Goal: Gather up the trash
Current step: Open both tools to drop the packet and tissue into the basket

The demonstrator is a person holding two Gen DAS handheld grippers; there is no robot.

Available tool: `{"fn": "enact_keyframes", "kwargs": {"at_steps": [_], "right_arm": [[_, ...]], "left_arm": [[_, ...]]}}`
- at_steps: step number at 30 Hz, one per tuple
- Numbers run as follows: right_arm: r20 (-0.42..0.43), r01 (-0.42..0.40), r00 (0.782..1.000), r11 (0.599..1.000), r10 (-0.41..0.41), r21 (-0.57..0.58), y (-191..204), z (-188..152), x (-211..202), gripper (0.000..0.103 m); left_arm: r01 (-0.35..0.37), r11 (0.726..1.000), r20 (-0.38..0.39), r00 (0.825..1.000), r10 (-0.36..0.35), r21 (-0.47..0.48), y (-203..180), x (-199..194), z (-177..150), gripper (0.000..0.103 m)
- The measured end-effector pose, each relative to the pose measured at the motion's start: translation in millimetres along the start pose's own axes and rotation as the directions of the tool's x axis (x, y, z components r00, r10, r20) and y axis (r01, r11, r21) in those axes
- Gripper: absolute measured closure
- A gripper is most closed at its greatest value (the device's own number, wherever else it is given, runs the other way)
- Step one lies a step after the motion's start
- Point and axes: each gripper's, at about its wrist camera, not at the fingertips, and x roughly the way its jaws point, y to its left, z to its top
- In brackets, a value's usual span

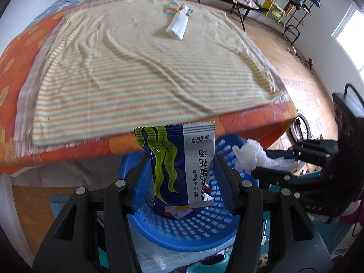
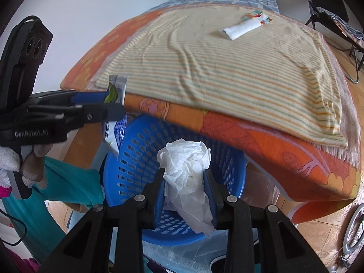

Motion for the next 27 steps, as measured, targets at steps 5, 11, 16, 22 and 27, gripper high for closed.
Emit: {"fn": "enact_keyframes", "kwargs": {"at_steps": [5,11,16,22,27], "right_arm": [[-0.026,0.006,1.000,1.000,-0.006,0.000,1,-3,11,0.068],[-0.052,0.012,0.999,1.000,-0.013,-0.021,5,-9,24,0.068],[-0.054,0.020,0.998,0.999,-0.021,-0.028,5,-7,25,0.068],[-0.051,0.040,0.998,0.999,-0.041,-0.028,6,-6,26,0.035],[-0.048,0.049,0.998,0.998,-0.051,-0.036,8,-6,25,0.033]], "left_arm": [[-0.011,1.000,-0.046,0.999,0.012,0.004,2,13,-10,0.047],[-0.026,0.999,-0.088,0.996,0.028,0.027,2,27,-24,0.047],[-0.027,0.999,-0.111,0.993,0.030,0.028,2,33,-30,0.047],[-0.030,0.999,-0.134,0.990,0.031,0.014,5,38,-28,0.045],[-0.035,0.999,-0.146,0.989,0.034,-0.001,8,42,-29,0.044]]}}
